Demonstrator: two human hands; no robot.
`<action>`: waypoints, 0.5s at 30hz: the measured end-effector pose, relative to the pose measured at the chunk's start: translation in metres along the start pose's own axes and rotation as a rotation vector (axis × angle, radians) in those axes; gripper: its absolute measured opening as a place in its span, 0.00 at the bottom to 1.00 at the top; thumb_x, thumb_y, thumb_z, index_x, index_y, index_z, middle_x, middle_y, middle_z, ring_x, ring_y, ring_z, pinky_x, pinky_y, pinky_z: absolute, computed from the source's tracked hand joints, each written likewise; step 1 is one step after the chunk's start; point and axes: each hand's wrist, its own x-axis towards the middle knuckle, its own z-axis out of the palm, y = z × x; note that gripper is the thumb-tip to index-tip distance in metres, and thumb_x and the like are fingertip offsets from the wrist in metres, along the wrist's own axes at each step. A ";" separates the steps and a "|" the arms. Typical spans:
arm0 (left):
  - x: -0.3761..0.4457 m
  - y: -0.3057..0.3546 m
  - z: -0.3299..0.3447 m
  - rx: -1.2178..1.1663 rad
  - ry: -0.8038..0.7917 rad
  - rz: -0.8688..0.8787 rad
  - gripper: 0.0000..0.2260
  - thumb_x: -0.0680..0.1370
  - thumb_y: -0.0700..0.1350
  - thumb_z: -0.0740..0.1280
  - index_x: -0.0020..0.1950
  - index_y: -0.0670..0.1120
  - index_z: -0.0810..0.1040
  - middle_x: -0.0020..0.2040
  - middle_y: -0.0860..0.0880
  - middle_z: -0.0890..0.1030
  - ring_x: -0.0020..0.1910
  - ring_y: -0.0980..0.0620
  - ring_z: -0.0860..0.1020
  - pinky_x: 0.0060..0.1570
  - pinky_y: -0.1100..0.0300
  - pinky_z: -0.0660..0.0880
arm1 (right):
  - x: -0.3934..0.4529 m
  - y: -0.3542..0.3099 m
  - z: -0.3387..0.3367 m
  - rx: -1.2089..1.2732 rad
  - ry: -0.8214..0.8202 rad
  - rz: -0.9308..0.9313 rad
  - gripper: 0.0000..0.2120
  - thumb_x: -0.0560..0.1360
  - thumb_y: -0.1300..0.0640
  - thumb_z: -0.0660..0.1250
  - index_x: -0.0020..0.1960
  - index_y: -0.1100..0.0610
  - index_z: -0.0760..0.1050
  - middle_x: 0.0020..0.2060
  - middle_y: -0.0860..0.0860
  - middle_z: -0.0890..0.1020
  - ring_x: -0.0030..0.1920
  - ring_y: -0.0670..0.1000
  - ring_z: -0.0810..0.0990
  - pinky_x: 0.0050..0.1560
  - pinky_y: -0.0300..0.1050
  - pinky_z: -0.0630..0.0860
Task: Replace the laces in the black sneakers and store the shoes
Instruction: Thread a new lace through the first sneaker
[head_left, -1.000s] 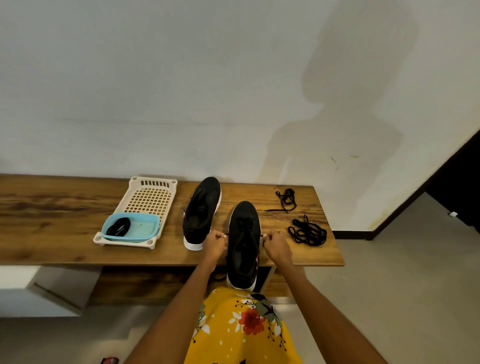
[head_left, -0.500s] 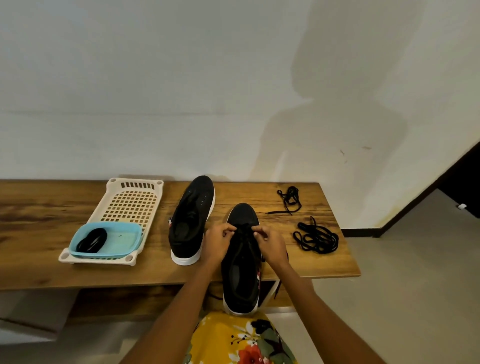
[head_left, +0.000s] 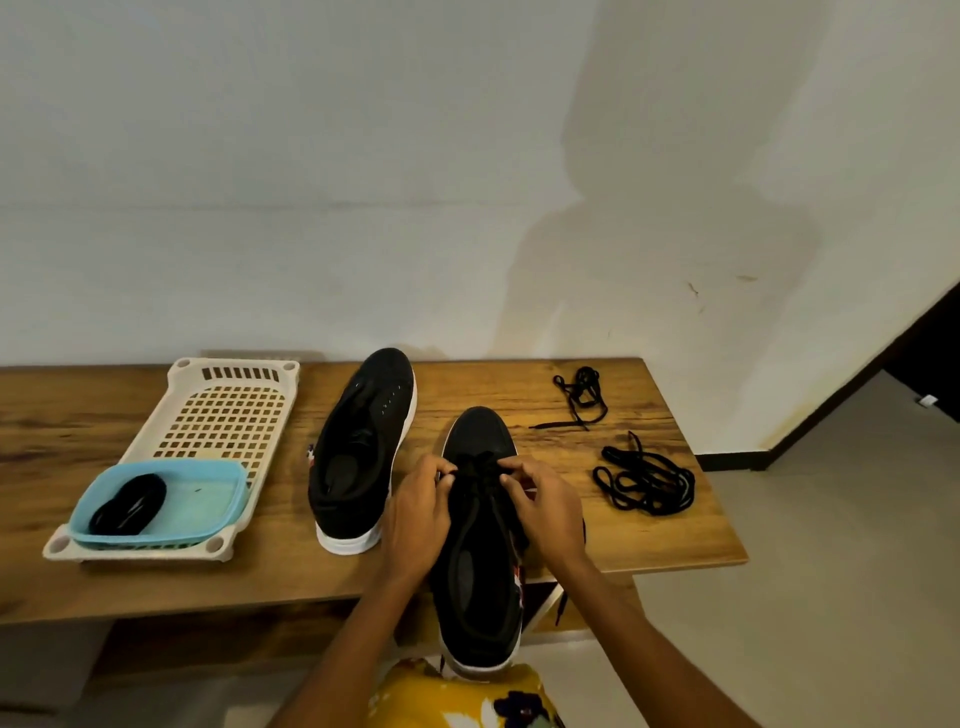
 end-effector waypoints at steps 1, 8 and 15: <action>-0.001 0.000 0.000 -0.002 -0.004 -0.002 0.04 0.80 0.42 0.60 0.51 0.44 0.74 0.47 0.52 0.78 0.45 0.57 0.75 0.40 0.70 0.66 | 0.001 -0.001 0.000 -0.032 0.000 -0.023 0.09 0.77 0.54 0.66 0.57 0.48 0.79 0.50 0.42 0.81 0.48 0.42 0.79 0.46 0.38 0.77; -0.001 0.001 -0.002 -0.008 0.006 -0.029 0.05 0.79 0.42 0.63 0.54 0.47 0.74 0.48 0.56 0.76 0.47 0.58 0.74 0.42 0.66 0.68 | 0.014 -0.013 -0.002 -0.201 -0.004 -0.086 0.06 0.76 0.53 0.67 0.52 0.49 0.80 0.47 0.43 0.83 0.45 0.43 0.80 0.40 0.37 0.75; 0.001 0.004 -0.003 -0.031 0.020 -0.020 0.09 0.77 0.40 0.65 0.56 0.46 0.78 0.51 0.52 0.79 0.46 0.57 0.74 0.48 0.65 0.71 | 0.016 -0.021 -0.010 -0.274 -0.108 -0.130 0.03 0.81 0.58 0.57 0.49 0.56 0.68 0.47 0.51 0.73 0.38 0.51 0.74 0.33 0.42 0.64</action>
